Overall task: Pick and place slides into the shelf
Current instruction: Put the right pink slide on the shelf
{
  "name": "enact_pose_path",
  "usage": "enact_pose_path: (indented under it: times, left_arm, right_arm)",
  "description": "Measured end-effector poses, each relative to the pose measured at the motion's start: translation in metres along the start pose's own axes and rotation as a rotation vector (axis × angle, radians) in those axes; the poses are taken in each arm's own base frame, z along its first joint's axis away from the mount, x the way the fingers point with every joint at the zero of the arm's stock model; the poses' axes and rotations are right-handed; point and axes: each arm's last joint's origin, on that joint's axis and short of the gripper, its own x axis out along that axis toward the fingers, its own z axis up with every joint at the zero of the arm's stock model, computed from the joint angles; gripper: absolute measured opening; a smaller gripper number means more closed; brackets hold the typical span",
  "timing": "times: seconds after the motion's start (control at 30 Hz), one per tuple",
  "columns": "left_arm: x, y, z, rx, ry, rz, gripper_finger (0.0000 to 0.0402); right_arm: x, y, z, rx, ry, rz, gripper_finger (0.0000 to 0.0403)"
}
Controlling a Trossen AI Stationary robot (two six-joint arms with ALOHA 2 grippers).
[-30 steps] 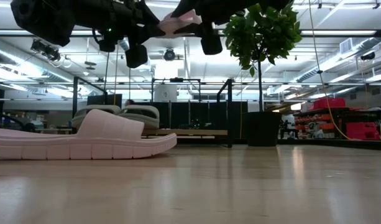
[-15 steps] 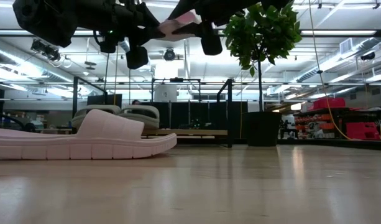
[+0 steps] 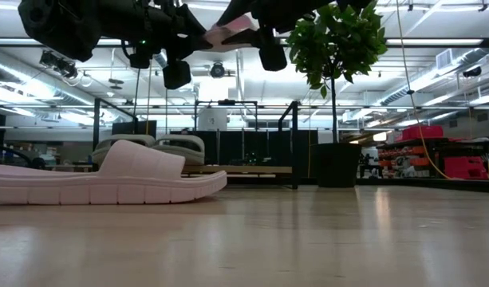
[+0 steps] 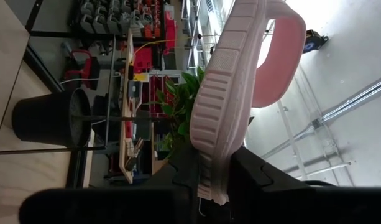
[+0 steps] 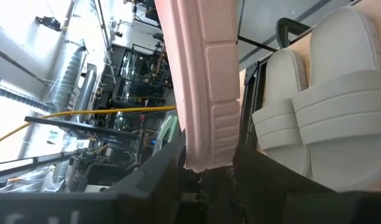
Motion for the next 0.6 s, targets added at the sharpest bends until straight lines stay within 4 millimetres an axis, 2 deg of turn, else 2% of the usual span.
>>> enact_pose_path:
  times: [0.33, 0.6]
  left_arm:
    - [-0.0002, -0.0002, -0.0007, -0.001, 0.02, -0.004, 0.0057]
    - [-0.0002, -0.0004, -0.0012, 0.002, 0.042, -0.01, 0.0078]
  right_arm:
    - [0.0014, -0.0012, 0.003, -0.005, -0.014, -0.01, 0.0122]
    - [0.0013, -0.0011, 0.0032, -0.025, -0.018, -0.011, 0.0085]
